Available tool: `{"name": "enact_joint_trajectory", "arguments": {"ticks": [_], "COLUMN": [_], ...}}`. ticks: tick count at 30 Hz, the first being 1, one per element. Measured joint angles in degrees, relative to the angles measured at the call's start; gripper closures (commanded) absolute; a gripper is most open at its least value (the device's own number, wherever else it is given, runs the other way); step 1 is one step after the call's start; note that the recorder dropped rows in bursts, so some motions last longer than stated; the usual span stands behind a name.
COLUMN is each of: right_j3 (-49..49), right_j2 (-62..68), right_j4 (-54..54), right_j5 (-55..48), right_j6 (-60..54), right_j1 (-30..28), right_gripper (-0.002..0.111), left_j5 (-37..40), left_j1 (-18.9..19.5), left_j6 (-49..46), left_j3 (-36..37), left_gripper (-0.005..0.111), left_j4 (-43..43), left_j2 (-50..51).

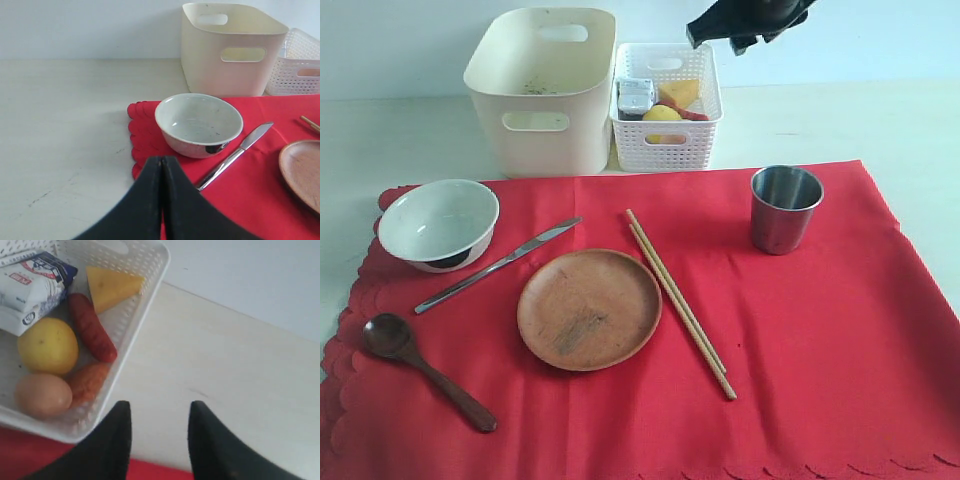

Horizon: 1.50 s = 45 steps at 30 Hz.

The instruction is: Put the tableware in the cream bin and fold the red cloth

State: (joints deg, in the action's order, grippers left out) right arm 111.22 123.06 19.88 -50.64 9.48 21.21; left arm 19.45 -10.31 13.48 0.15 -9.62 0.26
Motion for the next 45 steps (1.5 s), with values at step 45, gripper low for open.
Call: {"name": "enact_joint_trajectory", "arguments": {"ticks": [45], "right_j3": [-67.3], "right_j2": [-87.9], "right_j4": [-7.3], "right_j5": [23.3], "right_j6": [0.8], "right_j1": [0.0], "right_gripper": [0.108], "left_j5": [0.0], "left_j1": [0.0], "left_j6": [0.0], "left_j3": [0.0], "left_gripper": [0.105], "left_j4": [0.0], "left_j2": [0.0]}}
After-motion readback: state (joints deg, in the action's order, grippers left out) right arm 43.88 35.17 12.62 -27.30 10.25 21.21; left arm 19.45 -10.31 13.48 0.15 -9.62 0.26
